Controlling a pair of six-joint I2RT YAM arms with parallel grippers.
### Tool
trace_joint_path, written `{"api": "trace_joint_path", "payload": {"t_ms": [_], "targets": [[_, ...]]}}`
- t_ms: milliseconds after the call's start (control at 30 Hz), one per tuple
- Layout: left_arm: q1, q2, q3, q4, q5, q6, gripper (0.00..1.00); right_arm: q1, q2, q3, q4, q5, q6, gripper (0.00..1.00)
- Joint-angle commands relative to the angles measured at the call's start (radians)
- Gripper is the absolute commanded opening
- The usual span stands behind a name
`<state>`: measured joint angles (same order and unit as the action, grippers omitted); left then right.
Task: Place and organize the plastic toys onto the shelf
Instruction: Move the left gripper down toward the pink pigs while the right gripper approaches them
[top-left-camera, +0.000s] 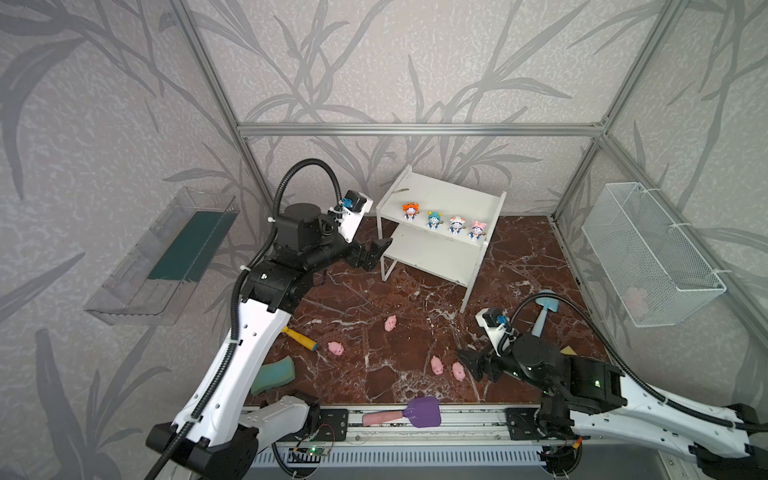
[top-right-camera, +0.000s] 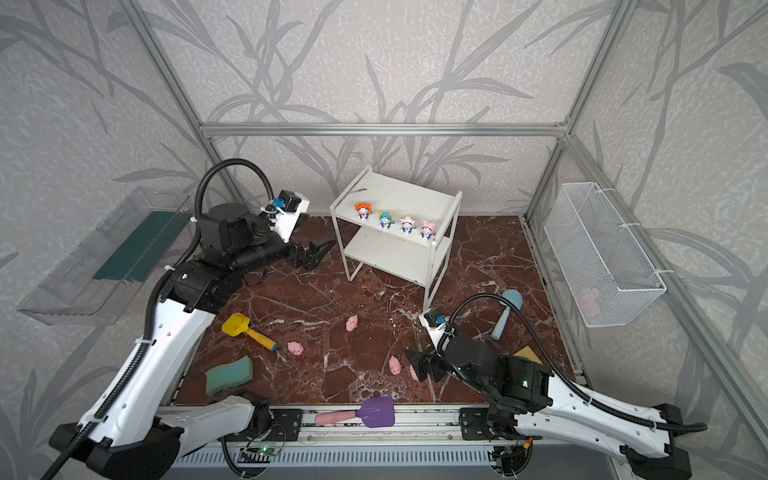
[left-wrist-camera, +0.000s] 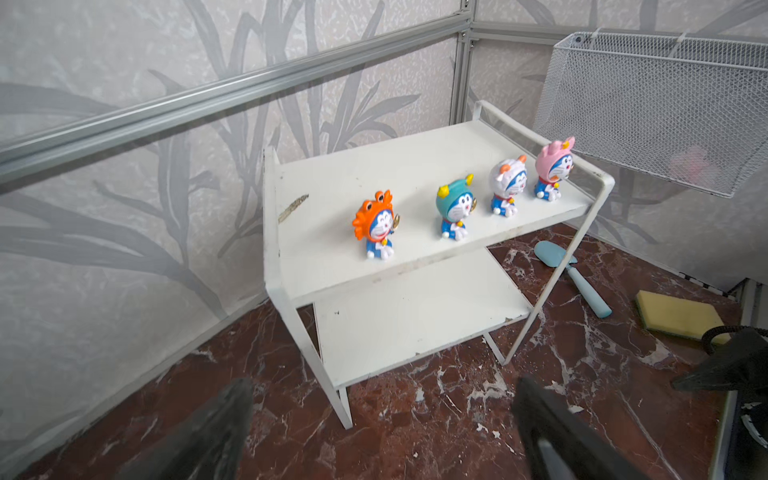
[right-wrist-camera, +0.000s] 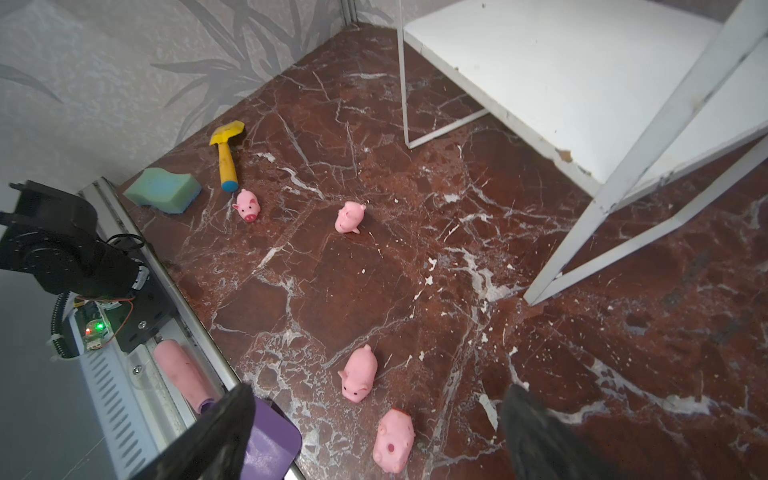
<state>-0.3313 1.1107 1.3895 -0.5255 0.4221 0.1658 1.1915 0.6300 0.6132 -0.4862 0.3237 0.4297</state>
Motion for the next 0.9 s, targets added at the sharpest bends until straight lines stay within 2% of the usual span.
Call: {"api": "trace_joint_path", "payload": {"t_ms": [0, 100, 233, 467, 700, 867], "targets": [[-0.001, -0.076, -0.105, 0.001, -0.051, -0.138, 0.99, 0.005, 0.061, -0.056, 0.014, 0.009, 0.122, 0.93], [-0.01, -0.17, -0.244, -0.002, -0.049, -0.228, 1.0, 0.004, 0.13, -0.081, 0.005, 0.003, 0.197, 0.93], [-0.024, -0.313, -0.44, 0.042, 0.018, -0.332, 0.99, 0.004, 0.208, -0.101, -0.022, 0.003, 0.293, 0.92], [-0.056, -0.442, -0.654, 0.052, -0.016, -0.484, 0.99, 0.004, 0.329, -0.11, -0.09, -0.007, 0.387, 0.9], [-0.101, -0.45, -0.666, 0.02, -0.063, -0.481, 0.99, 0.003, 0.463, -0.107, -0.049, -0.025, 0.448, 0.81], [-0.117, -0.373, -0.641, 0.005, -0.026, -0.446, 0.99, 0.003, 0.572, -0.09, 0.012, -0.033, 0.464, 0.71]]}}
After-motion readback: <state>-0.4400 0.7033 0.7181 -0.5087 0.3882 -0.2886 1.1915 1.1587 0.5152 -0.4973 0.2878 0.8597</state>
